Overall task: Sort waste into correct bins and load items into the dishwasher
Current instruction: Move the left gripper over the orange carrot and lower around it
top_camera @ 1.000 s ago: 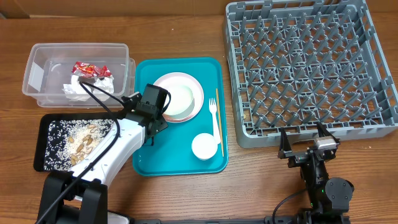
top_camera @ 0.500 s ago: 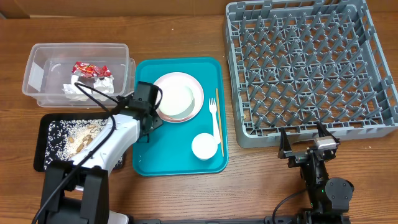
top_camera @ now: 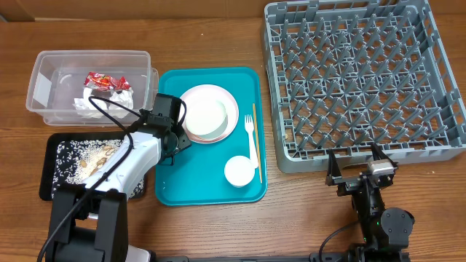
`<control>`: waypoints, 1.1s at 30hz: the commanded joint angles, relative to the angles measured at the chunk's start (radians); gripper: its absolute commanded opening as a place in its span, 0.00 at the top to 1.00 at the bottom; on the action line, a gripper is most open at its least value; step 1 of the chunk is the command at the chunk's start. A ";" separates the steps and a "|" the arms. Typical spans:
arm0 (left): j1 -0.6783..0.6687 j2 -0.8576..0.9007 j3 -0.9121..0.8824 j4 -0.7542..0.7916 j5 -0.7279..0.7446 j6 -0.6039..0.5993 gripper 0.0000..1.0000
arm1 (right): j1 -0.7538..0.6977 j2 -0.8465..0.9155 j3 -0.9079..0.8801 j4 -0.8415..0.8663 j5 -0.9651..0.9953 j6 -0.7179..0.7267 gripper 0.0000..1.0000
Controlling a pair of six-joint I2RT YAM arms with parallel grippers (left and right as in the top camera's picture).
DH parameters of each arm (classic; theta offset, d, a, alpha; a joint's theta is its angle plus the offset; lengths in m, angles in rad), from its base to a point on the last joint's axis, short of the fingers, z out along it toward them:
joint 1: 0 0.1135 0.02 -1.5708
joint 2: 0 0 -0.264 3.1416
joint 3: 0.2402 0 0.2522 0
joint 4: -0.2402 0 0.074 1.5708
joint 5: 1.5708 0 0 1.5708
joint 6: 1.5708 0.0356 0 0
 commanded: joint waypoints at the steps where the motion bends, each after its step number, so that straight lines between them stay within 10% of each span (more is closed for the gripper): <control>1: 0.002 0.010 -0.009 0.001 0.006 0.020 0.53 | -0.006 -0.011 -0.011 0.006 -0.005 0.007 0.00; 33: 0.002 0.011 -0.009 0.000 0.037 0.179 0.44 | -0.006 -0.011 -0.011 0.006 -0.005 0.007 0.00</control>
